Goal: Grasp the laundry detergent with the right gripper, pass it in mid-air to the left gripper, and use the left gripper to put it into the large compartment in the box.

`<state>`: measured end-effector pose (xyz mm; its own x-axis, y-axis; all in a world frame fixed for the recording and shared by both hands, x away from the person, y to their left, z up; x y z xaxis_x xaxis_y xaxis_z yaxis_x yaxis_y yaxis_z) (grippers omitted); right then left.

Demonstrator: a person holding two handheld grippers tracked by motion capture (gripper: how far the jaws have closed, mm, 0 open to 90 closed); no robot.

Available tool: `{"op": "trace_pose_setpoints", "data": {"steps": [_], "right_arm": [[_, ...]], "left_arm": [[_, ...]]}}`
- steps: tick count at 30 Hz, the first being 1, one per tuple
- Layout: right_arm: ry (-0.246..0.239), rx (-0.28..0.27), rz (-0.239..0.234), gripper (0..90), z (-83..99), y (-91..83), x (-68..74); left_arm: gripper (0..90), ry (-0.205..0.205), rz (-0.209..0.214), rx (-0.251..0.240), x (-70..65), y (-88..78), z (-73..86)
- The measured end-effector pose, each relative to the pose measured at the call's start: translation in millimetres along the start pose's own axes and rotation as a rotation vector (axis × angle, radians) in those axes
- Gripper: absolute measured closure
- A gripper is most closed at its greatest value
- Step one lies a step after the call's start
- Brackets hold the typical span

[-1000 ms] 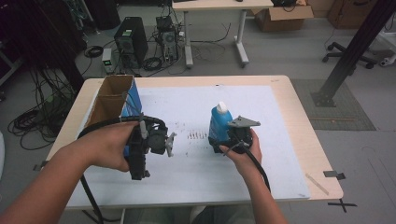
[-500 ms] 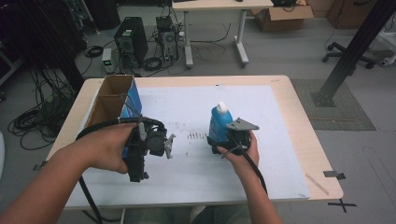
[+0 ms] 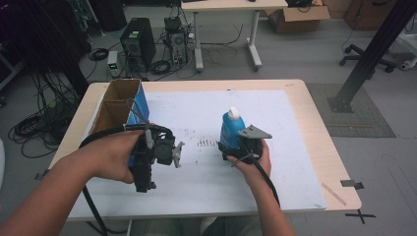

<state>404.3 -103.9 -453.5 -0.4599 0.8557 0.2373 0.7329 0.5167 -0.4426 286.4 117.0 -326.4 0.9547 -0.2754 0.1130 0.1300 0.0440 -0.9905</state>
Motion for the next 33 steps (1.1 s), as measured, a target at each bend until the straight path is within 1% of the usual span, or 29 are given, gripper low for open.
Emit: {"op": "trace_pose_setpoints", "data": {"steps": [4, 15, 19, 20, 24, 25, 29, 33], "right_arm": [[0.008, -0.009, 0.010, 14.1, 0.2, -0.2, -0.9], [0.002, -0.027, 0.014, 20.1, 0.5, -0.1, 0.6], [0.002, -0.037, 0.030, 23.7, 0.0, 0.4, 0.3], [0.006, -0.039, 0.030, 25.0, -0.3, 0.5, 0.4], [0.008, -0.048, 0.028, 26.1, -1.9, 0.8, 0.9], [0.009, -0.049, 0.026, 27.8, -2.1, 0.6, 1.3], [0.022, -0.056, 0.020, 31.7, -4.1, 0.5, 1.3], [0.010, -0.054, 0.019, 33.5, -4.4, 1.4, 4.1]], "left_arm": [[0.3, 0.001, -0.002, 0.001, 0.1, -0.6, 0.1], [0.3, 0.001, -0.003, 0.000, 0.0, 1.4, 0.3], [0.3, -0.008, -0.003, -0.004, -0.4, 1.5, 1.8], [0.3, -0.002, -0.006, -0.007, 0.2, 1.8, 1.9], [0.3, -0.002, -0.006, -0.004, 0.0, 1.6, 2.6], [0.3, -0.007, -0.003, -0.005, -0.5, 1.6, 3.0], [0.3, -0.004, -0.008, -0.007, 1.4, 2.4, 3.7], [0.3, -0.002, -0.010, -0.011, 1.8, 3.0, 2.7]]}}
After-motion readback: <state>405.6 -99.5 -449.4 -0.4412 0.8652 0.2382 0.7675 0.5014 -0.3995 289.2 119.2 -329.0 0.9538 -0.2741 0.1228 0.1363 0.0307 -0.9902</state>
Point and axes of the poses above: each handheld gripper's, and its own axes: y roughly forward along the jaws, z roughly out of its underside, x roughly to its left, the point moved 7 cm from there along y, roughly forward along the jaws, and after that the axes turned 12 degrees about y, right-handed, at the moved point
